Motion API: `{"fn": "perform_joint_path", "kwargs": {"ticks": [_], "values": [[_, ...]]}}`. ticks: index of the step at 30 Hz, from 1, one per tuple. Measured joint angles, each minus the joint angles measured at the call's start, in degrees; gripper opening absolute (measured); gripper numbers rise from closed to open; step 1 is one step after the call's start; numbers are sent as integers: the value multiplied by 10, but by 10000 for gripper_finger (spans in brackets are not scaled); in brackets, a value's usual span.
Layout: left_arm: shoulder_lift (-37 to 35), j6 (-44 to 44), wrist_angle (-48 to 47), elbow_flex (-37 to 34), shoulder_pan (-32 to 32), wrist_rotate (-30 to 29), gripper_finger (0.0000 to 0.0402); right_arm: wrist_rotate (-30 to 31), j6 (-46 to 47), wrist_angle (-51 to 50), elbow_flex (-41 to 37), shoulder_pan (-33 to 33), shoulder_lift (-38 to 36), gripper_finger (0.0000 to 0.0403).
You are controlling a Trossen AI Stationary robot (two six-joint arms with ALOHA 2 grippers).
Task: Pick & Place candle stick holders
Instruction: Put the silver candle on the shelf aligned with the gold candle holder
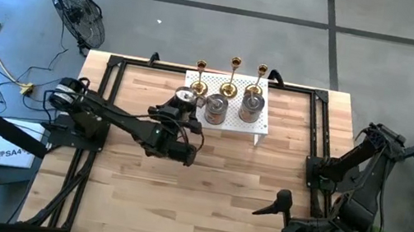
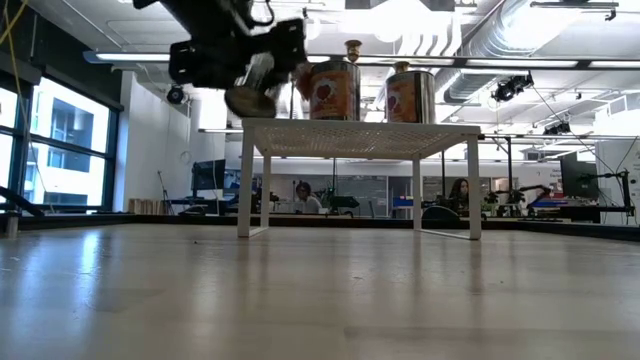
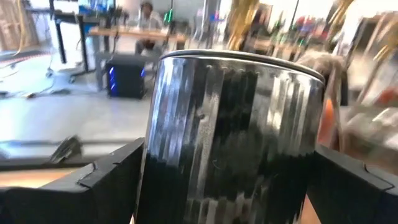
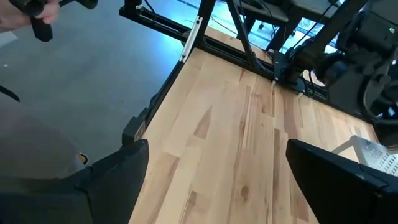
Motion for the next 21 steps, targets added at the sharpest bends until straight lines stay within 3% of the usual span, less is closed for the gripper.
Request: {"fn": "perform_joint_path", "kwargs": {"ticks": [9, 21], "values": [[20, 71, 79, 2, 25, 20, 361, -4, 4, -2, 0, 0, 1, 374], [36, 253, 239, 0, 38, 60, 361, -9, 6, -3, 0, -1, 1, 373]]}}
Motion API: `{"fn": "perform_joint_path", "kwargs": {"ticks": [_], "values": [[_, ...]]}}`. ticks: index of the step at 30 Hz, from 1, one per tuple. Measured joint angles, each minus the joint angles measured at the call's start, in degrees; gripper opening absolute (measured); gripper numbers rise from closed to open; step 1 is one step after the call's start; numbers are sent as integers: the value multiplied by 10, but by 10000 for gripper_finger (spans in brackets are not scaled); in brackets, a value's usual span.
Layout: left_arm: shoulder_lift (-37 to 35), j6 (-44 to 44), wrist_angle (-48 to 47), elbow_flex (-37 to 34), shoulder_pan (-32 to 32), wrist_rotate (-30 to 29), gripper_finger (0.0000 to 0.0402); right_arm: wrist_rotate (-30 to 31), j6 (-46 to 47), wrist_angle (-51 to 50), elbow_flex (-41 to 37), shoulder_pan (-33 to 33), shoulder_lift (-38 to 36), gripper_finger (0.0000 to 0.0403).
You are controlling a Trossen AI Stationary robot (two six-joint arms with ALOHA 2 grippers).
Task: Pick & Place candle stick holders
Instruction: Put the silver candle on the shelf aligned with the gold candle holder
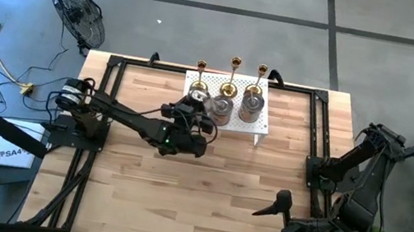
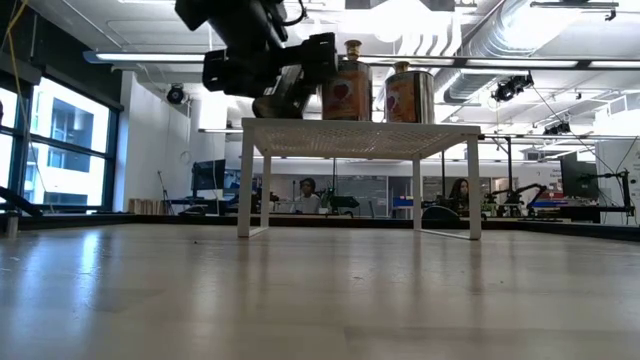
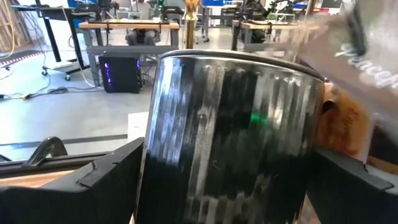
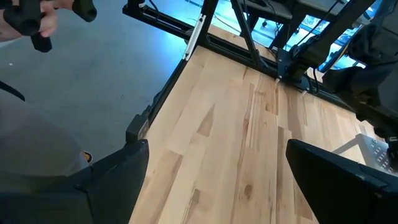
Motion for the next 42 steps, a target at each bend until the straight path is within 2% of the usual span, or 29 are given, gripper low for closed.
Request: {"fn": "perform_joint_path", "kwargs": {"ticks": [15, 27, 31, 33, 37, 42], "values": [[6, 0, 2, 1, -1, 32, 361, -4, 0, -1, 0, 0, 0, 373], [7, -5, -2, 1, -1, 88, 356, -4, 0, 0, 0, 0, 0, 373], [7, -4, -2, 1, -1, 88, 380, -4, 0, 0, 0, 0, 0, 374], [10, 4, -12, -3, -1, 107, 388, -4, 0, 0, 0, 0, 0, 374], [10, 30, -4, -2, -1, 127, 390, -4, 0, 0, 0, 0, 0, 374], [9, 35, 6, -2, -5, 112, 391, -4, 0, 0, 0, 0, 0, 374]]}}
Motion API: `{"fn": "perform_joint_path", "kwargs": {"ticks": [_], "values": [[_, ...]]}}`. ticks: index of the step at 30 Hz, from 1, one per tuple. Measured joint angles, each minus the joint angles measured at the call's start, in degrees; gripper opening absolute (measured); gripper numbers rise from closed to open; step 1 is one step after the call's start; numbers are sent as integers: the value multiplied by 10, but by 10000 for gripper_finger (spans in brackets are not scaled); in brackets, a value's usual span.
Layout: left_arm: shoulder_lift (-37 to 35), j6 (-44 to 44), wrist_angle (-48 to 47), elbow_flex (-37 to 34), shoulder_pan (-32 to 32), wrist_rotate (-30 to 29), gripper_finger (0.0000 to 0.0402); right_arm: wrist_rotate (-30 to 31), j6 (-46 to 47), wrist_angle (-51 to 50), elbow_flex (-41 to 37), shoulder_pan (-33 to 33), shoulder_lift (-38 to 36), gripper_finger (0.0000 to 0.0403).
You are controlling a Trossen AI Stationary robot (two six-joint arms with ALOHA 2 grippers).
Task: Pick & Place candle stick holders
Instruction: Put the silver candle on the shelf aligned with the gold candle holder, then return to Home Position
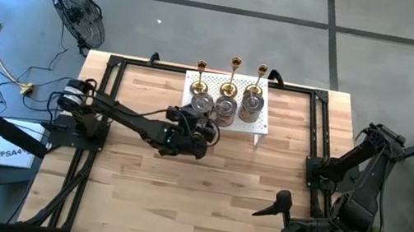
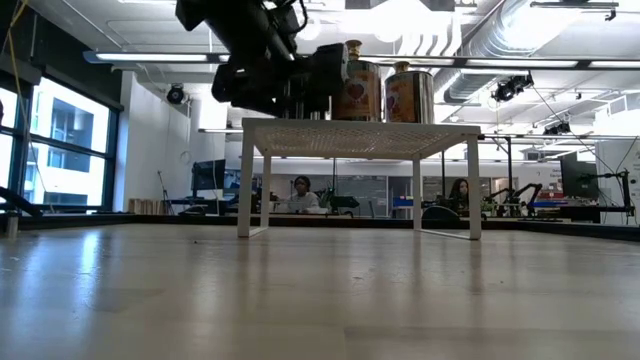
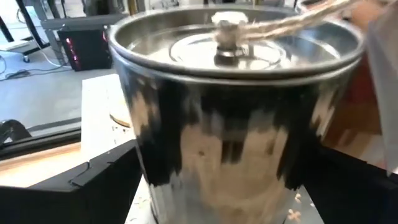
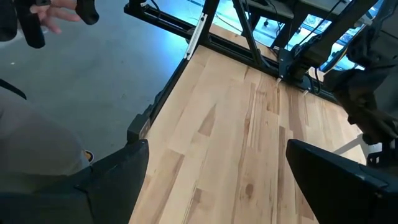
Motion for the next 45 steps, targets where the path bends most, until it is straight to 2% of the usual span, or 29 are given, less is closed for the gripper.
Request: {"fn": "perform_joint_path", "kwargs": {"ticks": [6, 14, 27, 37, 41, 45], "values": [[0, 11, 6, 0, -14, -61, 393, 0, 0, 0, 0, 0, 0, 373], [0, 31, 5, 3, -37, -102, 394, 1, -1, 0, 0, 0, 0, 373], [-1, 156, 6, 87, -39, -109, 394, 2, 5, 0, 0, 0, 0, 373], [-2, 198, 6, 120, -42, -129, 394, -1, 9, 0, 0, 0, 0, 373], [-2, 265, 6, 155, -58, -160, 394, -9, 9, 0, 0, 0, 0, 374], [-8, 376, 7, 221, -100, -183, 394, -9, 7, 0, 0, 0, 0, 374]]}}
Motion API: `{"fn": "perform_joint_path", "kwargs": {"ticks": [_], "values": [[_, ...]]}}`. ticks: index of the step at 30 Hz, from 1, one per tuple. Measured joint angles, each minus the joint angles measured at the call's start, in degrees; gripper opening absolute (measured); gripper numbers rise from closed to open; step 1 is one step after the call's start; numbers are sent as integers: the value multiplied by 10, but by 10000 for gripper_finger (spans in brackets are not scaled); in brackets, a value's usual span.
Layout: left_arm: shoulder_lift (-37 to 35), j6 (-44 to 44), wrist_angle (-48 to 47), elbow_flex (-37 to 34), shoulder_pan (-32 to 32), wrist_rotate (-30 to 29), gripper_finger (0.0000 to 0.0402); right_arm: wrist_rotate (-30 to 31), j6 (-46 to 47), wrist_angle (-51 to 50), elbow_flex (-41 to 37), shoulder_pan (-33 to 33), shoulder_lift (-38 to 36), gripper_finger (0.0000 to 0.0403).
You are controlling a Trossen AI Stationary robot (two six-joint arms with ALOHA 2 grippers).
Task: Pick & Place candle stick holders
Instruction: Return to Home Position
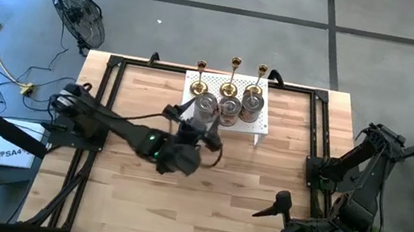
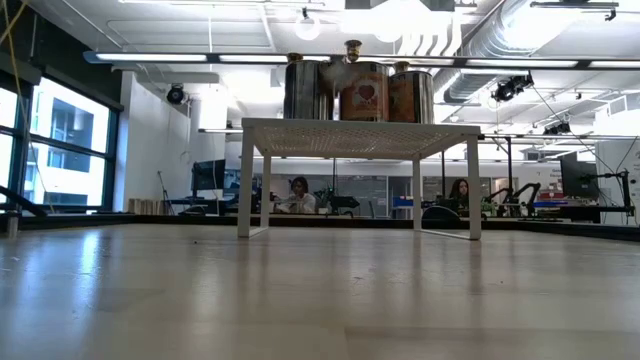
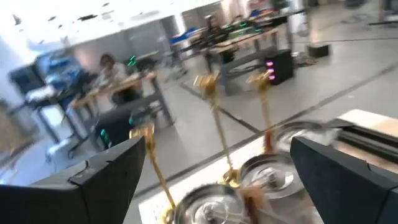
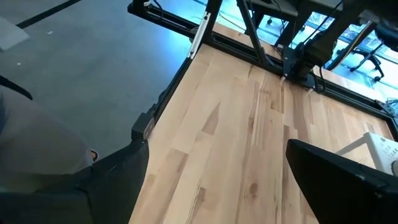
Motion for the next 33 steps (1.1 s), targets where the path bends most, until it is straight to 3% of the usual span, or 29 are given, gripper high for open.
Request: {"fn": "perform_joint_path", "kwargs": {"ticks": [8, 14, 19, 23, 27, 33], "values": [[-1, 312, -2, 158, -100, 41, 394, -2, -47, 10, 0, 0, 0, 374], [-16, 417, -8, 248, -161, 50, 394, 35, -122, 55, 1, 0, 0, 373], [-78, 362, -112, 286, -193, 111, 393, 102, -153, 38, 33, 0, -10, 354], [-151, 238, -271, 289, -200, 232, 364, 144, -198, 33, 54, -2, -21, 299], [-218, 137, -411, 286, -196, 378, 298, 168, -224, 32, 71, -17, -40, 222], [-266, 119, -466, 247, -184, 421, 168, 183, -241, 30, 78, -52, -71, 91]]}}
